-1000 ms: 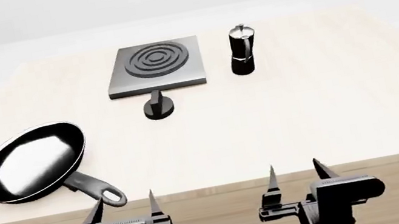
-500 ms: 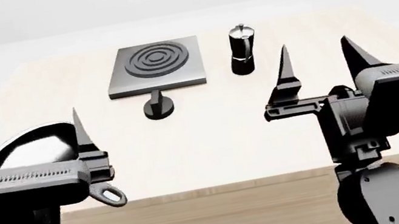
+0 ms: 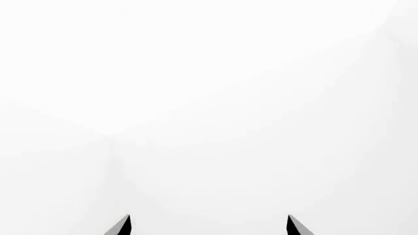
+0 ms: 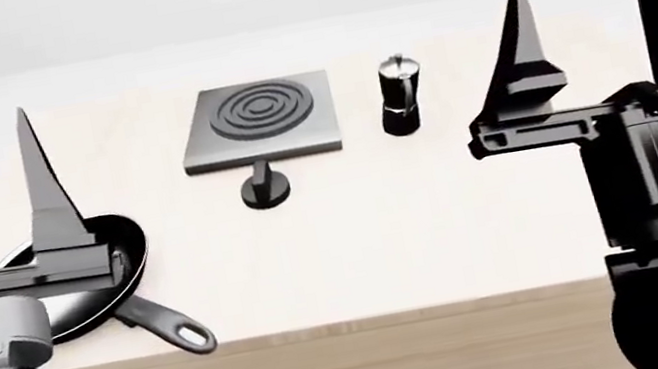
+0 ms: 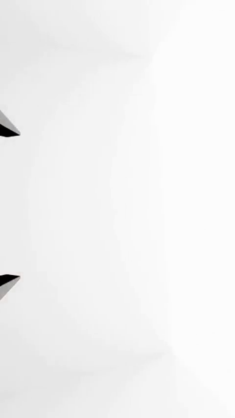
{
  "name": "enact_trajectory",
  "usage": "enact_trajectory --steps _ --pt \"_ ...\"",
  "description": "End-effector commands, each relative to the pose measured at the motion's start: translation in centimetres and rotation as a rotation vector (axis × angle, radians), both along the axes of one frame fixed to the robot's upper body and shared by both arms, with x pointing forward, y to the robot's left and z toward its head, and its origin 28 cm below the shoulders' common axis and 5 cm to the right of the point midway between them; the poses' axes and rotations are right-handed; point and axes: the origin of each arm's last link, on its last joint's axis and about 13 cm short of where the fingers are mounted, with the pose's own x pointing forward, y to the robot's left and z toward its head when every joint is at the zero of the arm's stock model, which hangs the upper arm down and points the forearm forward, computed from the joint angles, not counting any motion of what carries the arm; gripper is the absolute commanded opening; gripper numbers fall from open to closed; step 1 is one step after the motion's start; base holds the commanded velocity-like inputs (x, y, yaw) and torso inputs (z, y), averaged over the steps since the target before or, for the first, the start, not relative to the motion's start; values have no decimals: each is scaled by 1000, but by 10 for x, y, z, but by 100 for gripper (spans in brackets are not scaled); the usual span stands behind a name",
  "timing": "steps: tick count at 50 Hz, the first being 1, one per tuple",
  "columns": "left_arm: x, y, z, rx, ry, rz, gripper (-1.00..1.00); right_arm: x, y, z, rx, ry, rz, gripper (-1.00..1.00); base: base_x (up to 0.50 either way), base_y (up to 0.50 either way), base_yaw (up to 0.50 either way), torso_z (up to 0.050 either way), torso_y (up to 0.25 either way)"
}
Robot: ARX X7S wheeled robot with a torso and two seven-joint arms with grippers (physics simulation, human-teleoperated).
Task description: Turn on the stove and put the moka pot on it.
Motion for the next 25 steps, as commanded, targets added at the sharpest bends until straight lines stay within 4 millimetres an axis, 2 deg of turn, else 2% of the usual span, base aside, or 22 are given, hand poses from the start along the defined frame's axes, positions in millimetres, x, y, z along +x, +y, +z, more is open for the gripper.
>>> enact_trajectory --steps 1,25 --pt "-5 2 2 2 -13 -12 100 -4 0 4 5 -16 3 100 0 0 0 50 10" --pt "-6 -1 -2 -10 -14 -19 100 -6 1 3 11 -31 10 100 0 0 0 50 10"
